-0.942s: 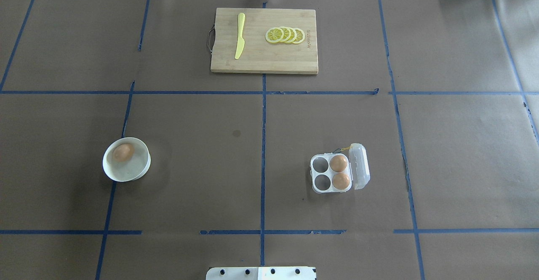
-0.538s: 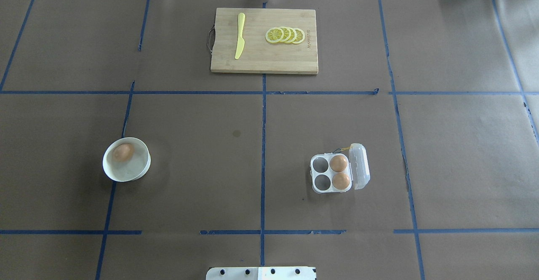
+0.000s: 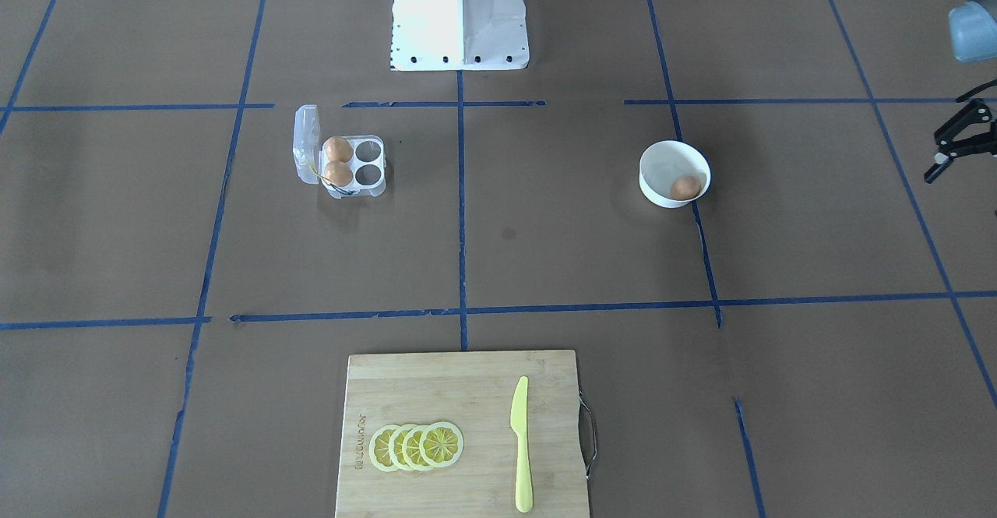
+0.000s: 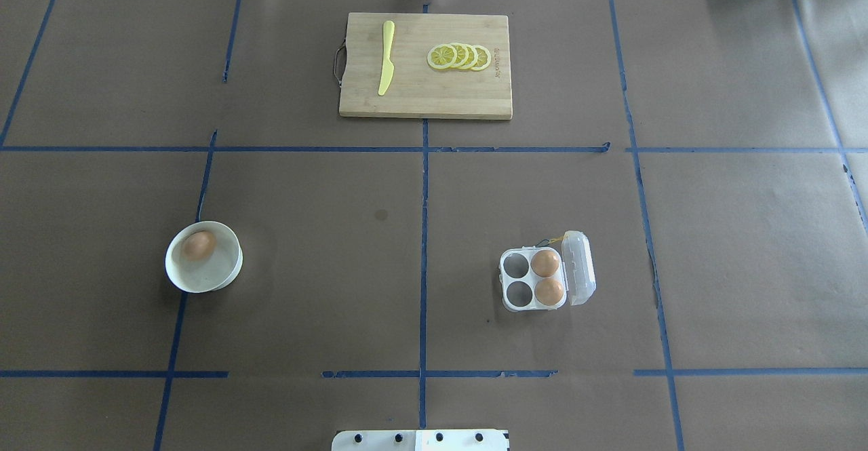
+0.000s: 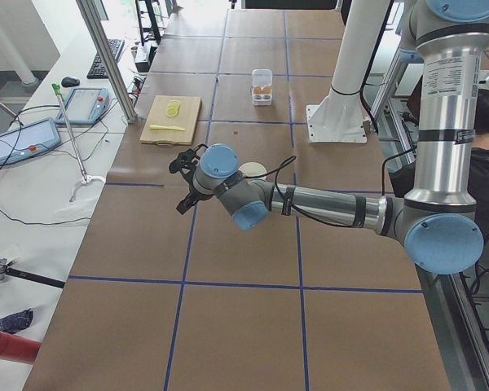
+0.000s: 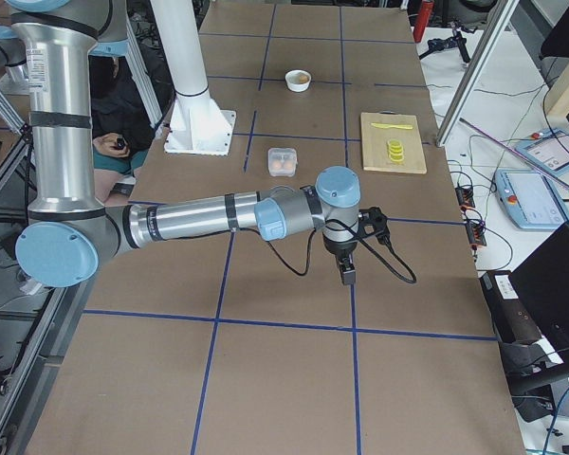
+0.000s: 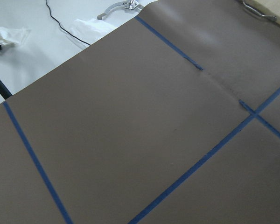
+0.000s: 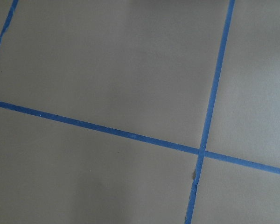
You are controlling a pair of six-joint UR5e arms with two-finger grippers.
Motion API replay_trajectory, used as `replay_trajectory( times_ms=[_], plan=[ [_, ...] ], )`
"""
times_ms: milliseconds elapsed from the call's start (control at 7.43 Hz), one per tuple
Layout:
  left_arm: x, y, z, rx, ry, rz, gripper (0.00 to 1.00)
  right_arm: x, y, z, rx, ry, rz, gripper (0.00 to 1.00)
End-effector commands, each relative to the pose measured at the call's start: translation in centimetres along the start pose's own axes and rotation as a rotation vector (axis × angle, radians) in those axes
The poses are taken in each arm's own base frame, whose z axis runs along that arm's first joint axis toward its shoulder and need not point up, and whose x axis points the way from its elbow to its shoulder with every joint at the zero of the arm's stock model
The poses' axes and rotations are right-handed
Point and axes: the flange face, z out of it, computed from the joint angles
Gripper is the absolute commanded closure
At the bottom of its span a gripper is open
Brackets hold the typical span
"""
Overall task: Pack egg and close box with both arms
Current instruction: 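Reach the left gripper down into the white bowl around the brown egg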
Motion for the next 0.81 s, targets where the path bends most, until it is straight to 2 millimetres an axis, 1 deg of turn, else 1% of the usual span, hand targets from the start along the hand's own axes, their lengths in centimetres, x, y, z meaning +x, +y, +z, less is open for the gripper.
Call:
replay_trajectory(
  times_ms=[0,135,269,404,673],
  plan=[
    [9.9,-1.9,4.7,0.001,0.017,-0.103,0.0,0.0,0.1,0.0,-0.001,0.0,0.002,0.0],
    [13.2,-1.9,6.3,-0.002,0.028,-0.088,0.08,0.1,0.1,0.1,-0.002,0.0,0.001,0.0],
    [15.2,-1.3,7.7,-0.027,0.06,-0.067,0.25,0.1,0.1,0.1,-0.002,0.0,0.003,0.0],
    [16.9,0.0,8.9,-0.064,0.087,-0.044,0.29,0.2,0.1,0.2,-0.004,0.002,0.003,0.0],
    [20.5,1.6,11.8,-0.095,0.092,0.004,0.28,0.2,0.1,0.2,-0.004,0.0,0.005,0.0]
  ],
)
